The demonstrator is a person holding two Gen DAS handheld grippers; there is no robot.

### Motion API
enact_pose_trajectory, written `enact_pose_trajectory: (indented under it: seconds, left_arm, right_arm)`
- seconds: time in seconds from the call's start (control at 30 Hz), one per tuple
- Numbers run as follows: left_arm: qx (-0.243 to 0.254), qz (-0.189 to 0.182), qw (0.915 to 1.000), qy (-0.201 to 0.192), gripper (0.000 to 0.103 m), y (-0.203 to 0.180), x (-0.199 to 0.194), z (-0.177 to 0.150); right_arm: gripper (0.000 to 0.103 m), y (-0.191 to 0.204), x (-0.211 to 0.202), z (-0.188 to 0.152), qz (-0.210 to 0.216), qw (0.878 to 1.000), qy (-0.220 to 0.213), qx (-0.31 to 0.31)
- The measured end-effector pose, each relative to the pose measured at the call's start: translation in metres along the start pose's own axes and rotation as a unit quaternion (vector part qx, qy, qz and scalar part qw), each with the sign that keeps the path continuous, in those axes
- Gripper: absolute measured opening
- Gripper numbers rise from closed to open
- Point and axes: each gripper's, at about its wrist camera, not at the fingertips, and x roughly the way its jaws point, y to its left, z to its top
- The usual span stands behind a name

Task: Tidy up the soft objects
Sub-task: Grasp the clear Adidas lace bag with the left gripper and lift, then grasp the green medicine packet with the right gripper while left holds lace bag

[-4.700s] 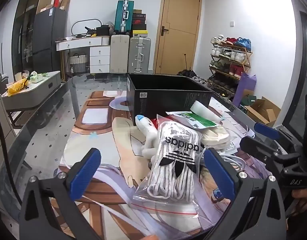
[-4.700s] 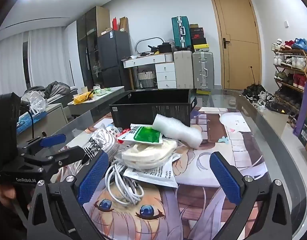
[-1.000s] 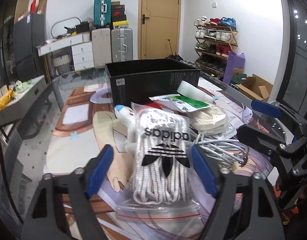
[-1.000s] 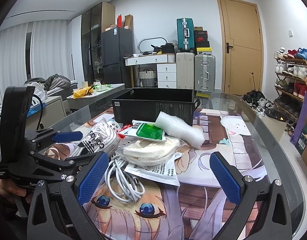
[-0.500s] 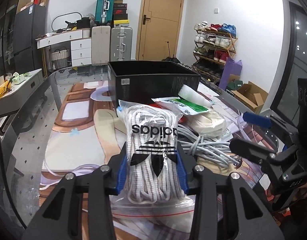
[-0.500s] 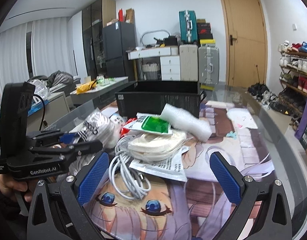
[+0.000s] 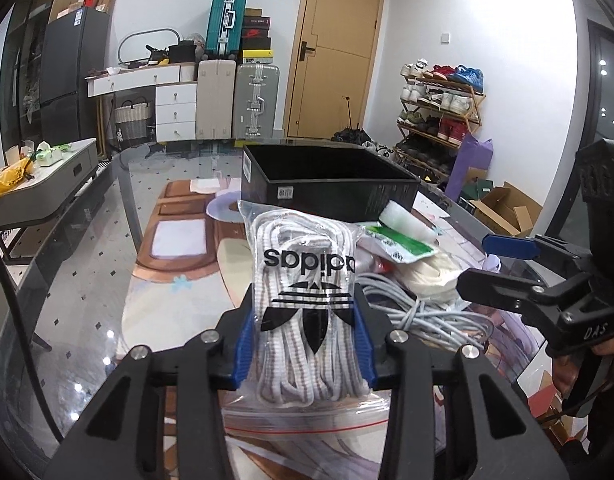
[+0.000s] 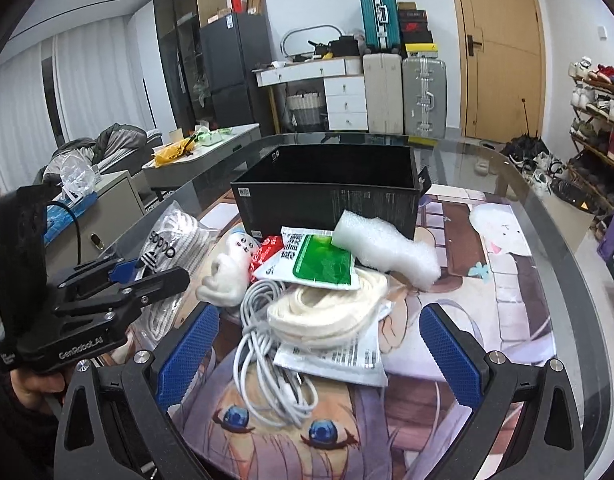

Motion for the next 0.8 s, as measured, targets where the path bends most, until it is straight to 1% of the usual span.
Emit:
enact_pose_trajectory:
  seconds: [0.1,0.17,0.2,0.23,0.3,0.37,0.57,0.77,0.8]
  left_arm:
    - [-0.003,-0.001,1.0,-0.005,0.04,0.002,-0.001,0.004]
    - [-0.003,-0.001,1.0,-0.006,0.04,0.003,0.0,0.008]
    - [-0.004,0.0,1.0,-0.007,0.04,0.003,0.0,0.01]
    - [-0.004,0.001,1.0,-0.008,0.04,0.003,0.001,0.01]
    - [-0.006,0.0,0.9999,-0.009,0.04,0.005,0.002,0.013]
    - [-0.006,0.001,0.9999,-0.011,0.04,0.005,0.002,0.016]
    - [-0.007,0.002,0.9999,-0.013,0.04,0.009,0.005,0.02]
    - [-0.012,0.004,0.9998,-0.016,0.04,0.013,0.007,0.022]
    - [-0.013,0.005,0.9998,-0.017,0.04,0.014,0.007,0.022]
  right_arm:
    - [0.102,0.001,0.005,0.008,0.01,1.0,0.008,0.0]
    - [0.101,0.003,0.012,0.013,0.021,1.0,0.022,-0.003]
    - [0.098,0.003,0.015,0.015,0.024,0.999,0.03,-0.005]
    - [0.091,0.005,0.02,0.017,0.029,0.999,0.037,-0.007]
    - [0.086,0.007,0.028,0.02,0.034,0.998,0.052,-0.009]
    - [0.085,0.009,0.035,0.023,0.039,0.997,0.058,-0.012]
    - [0.085,0.009,0.054,0.032,0.03,0.996,0.083,-0.009]
    - [0.085,0.007,0.068,0.038,0.034,0.994,0.099,-0.002]
    - [0.084,0.006,0.071,0.039,0.034,0.994,0.1,0.0]
